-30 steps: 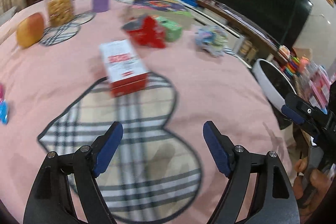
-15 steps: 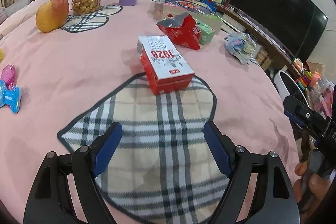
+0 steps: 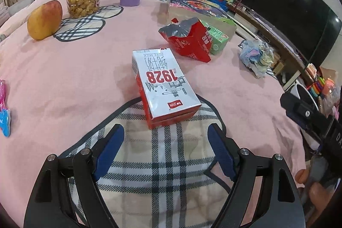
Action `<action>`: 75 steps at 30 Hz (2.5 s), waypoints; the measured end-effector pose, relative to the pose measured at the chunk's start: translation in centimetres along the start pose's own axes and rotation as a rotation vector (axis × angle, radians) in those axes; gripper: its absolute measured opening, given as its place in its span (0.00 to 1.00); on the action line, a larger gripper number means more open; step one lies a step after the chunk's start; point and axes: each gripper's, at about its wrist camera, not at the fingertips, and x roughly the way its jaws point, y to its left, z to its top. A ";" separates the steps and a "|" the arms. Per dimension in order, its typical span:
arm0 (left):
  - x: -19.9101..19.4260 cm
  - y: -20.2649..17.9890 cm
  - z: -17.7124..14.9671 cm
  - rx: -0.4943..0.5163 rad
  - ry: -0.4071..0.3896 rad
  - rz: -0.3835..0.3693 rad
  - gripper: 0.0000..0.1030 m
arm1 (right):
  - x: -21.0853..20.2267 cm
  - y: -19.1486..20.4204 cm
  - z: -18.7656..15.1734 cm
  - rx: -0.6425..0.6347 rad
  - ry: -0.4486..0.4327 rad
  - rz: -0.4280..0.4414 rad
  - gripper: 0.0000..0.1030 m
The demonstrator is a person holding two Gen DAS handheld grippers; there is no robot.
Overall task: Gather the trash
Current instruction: 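Grasp red-and-white milk carton with left tool while right tool grasps crumpled wrappers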
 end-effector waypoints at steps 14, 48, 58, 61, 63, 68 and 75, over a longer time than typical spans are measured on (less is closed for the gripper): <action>2.0 -0.5 1.7 0.044 0.027 0.070 0.81 | 4.4 -2.5 5.1 0.028 0.005 -0.011 0.95; 1.3 1.2 2.0 0.171 0.025 -0.113 0.54 | 1.3 -2.5 4.5 0.061 -0.067 -0.134 0.74; 0.1 1.9 0.3 0.100 0.004 0.052 0.70 | 9.6 -4.4 9.1 0.053 -0.010 -0.132 0.60; 0.0 1.5 0.1 0.113 -0.012 0.078 0.71 | 9.0 -4.7 8.7 0.063 -0.020 -0.085 0.15; 0.1 1.5 0.2 0.115 -0.009 0.085 0.72 | 7.4 -4.1 7.9 0.032 -0.029 -0.071 0.10; 0.6 1.5 0.8 0.116 -0.005 0.090 0.76 | 2.4 -3.3 4.3 0.044 -0.041 0.012 0.10; 2.0 0.4 1.7 0.179 0.011 0.116 0.55 | -2.8 -2.3 -1.8 0.078 -0.036 0.091 0.10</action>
